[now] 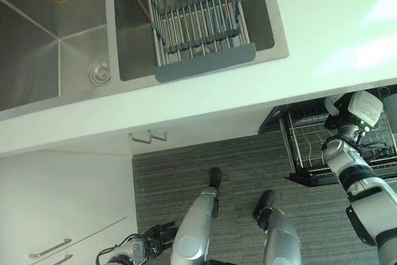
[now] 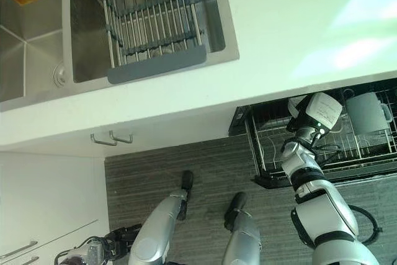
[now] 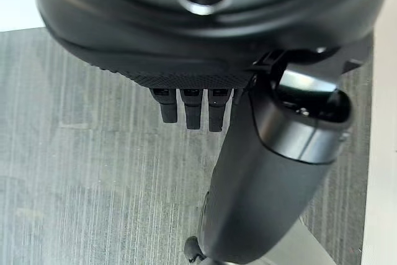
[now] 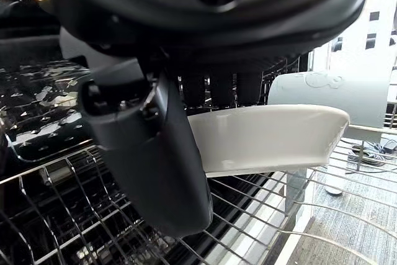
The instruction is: Place the dishes in the dishwasher.
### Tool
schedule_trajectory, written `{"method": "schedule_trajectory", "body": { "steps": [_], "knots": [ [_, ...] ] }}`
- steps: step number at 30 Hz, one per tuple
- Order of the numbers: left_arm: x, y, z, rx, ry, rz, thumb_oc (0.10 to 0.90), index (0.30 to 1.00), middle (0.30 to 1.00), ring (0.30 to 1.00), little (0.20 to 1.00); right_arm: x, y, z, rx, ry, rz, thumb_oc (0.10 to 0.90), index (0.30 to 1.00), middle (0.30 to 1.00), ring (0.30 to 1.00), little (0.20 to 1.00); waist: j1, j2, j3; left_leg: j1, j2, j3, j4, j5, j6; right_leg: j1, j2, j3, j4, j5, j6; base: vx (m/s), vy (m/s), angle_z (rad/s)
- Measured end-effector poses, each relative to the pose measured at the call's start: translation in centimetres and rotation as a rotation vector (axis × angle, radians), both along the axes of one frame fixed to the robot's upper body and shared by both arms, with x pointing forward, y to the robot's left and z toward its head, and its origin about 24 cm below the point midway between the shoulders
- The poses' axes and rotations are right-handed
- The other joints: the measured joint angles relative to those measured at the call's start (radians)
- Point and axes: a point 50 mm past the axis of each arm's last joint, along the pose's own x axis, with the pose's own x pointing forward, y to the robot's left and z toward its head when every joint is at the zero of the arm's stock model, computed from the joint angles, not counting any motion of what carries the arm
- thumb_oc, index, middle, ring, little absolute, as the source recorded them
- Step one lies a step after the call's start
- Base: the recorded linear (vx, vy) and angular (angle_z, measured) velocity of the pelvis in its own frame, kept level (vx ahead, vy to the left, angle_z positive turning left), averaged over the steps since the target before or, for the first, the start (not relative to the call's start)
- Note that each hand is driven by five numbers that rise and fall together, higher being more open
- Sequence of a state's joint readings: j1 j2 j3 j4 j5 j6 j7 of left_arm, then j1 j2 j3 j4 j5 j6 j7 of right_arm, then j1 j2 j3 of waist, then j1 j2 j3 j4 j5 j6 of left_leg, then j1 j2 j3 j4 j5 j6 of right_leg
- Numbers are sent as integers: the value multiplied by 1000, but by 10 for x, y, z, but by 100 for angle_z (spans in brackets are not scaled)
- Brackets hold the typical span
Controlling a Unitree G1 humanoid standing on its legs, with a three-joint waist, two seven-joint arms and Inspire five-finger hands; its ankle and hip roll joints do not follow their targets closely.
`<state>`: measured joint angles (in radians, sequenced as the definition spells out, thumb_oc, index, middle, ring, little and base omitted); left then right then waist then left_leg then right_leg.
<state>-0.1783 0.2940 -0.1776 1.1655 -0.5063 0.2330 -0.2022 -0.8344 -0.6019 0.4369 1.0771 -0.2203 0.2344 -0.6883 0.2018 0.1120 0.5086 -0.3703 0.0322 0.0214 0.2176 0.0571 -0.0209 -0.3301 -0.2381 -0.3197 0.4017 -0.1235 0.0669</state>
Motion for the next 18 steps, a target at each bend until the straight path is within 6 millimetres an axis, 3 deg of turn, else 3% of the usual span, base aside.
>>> {"method": "schedule_trajectory", "body": {
  "steps": [4,7,15,18],
  "knots": [
    [1,-1,0,-1,-4,0,800,900,900,900,900,2,4,-5,85,30,-6,800,900,900,900,900,4,1,0,0,-1,2,-1,1,1,0,0,2,-4,4,0,-12,45,-1],
    [2,-3,0,-4,-3,-11,800,900,900,900,900,0,21,-37,332,121,-23,800,900,900,900,900,11,11,3,5,-1,3,-5,3,1,3,0,3,-4,4,0,9,48,-1],
    [3,-3,1,-23,-12,22,800,900,900,900,900,13,22,-14,649,76,150,800,900,900,900,900,8,15,3,13,2,8,-8,10,5,8,3,7,-8,15,-6,0,6,-1],
    [1,-3,0,-24,-21,51,800,900,900,900,900,9,30,-18,728,9,197,800,900,900,900,900,-11,13,3,23,5,25,-10,11,7,11,12,22,-17,28,-2,-8,51,-15]
  ]
}}
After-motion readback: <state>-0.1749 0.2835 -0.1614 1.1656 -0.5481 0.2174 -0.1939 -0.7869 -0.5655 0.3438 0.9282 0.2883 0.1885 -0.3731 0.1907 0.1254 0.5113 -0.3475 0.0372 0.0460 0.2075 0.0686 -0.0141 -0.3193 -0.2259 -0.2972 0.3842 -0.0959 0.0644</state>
